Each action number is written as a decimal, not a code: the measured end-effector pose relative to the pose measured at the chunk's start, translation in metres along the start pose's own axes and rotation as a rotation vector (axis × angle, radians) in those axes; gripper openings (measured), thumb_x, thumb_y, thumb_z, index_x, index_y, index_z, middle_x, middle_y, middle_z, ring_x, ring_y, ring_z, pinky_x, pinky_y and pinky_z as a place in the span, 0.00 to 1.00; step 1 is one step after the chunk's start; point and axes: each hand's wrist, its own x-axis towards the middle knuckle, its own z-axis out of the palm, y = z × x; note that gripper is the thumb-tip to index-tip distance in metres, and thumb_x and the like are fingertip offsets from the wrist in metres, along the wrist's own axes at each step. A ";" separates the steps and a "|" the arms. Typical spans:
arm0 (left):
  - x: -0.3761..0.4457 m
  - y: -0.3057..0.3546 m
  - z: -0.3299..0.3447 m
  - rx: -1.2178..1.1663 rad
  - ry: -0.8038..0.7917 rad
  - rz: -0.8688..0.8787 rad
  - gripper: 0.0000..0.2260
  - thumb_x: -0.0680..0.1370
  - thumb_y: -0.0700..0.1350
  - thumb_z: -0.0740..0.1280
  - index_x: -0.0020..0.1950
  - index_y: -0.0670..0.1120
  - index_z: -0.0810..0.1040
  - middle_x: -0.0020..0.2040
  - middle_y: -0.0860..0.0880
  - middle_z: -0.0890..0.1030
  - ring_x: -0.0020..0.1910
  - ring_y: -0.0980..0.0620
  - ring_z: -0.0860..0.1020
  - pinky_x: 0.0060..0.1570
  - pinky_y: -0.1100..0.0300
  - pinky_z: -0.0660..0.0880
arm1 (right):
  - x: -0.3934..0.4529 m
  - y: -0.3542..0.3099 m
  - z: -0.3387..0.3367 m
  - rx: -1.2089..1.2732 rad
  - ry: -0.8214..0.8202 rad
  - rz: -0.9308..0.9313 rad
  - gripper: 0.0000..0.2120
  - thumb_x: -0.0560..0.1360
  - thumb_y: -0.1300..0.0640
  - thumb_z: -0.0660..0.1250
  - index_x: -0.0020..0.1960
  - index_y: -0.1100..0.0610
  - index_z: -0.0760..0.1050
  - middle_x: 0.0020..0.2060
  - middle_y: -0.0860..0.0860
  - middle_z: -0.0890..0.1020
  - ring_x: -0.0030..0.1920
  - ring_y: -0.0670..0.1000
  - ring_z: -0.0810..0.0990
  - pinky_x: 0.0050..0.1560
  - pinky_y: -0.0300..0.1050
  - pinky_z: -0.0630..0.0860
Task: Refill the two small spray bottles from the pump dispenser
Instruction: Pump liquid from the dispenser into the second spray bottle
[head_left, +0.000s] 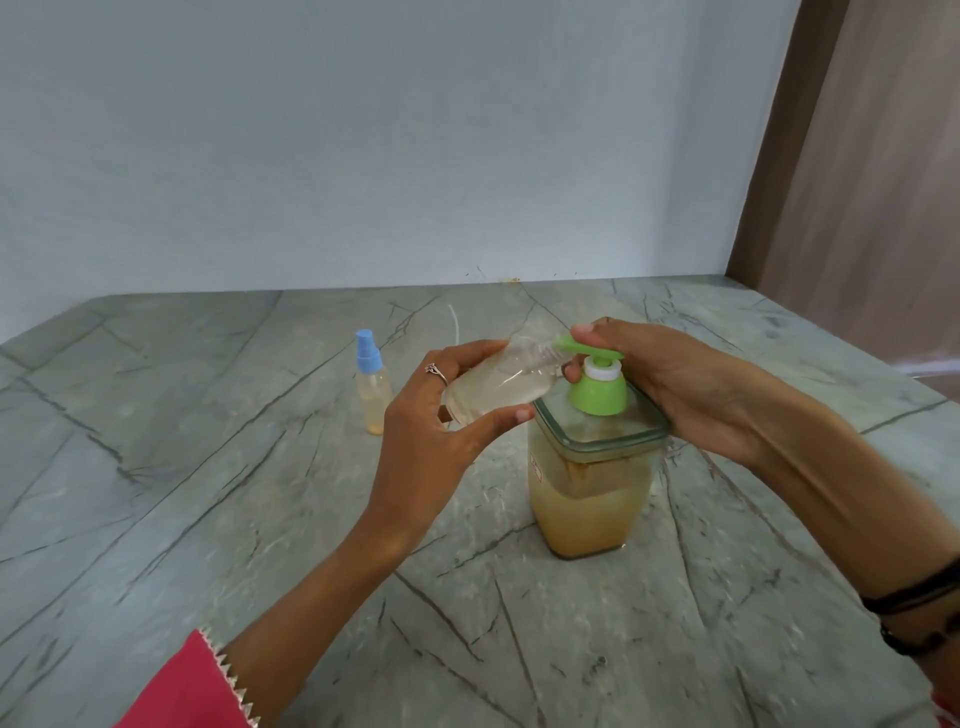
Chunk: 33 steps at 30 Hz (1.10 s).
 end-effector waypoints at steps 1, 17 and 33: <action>0.000 0.000 0.000 -0.005 0.000 -0.004 0.20 0.63 0.52 0.73 0.54 0.58 0.75 0.53 0.56 0.78 0.54 0.62 0.76 0.49 0.69 0.75 | 0.000 -0.001 0.001 0.001 -0.014 0.010 0.11 0.67 0.49 0.66 0.44 0.55 0.76 0.34 0.48 0.81 0.35 0.45 0.79 0.38 0.37 0.79; 0.000 0.004 0.002 -0.039 -0.006 -0.018 0.20 0.63 0.51 0.72 0.53 0.57 0.74 0.52 0.57 0.78 0.53 0.63 0.76 0.44 0.69 0.76 | 0.001 -0.003 0.002 0.007 0.009 0.025 0.11 0.68 0.47 0.67 0.45 0.54 0.76 0.34 0.49 0.81 0.34 0.47 0.78 0.38 0.39 0.78; 0.001 0.005 -0.001 -0.039 -0.005 -0.010 0.19 0.63 0.50 0.72 0.53 0.58 0.75 0.52 0.56 0.78 0.53 0.63 0.76 0.44 0.70 0.75 | -0.002 0.004 0.003 -0.089 0.001 -0.025 0.18 0.69 0.41 0.63 0.43 0.56 0.78 0.39 0.50 0.81 0.38 0.47 0.79 0.43 0.38 0.77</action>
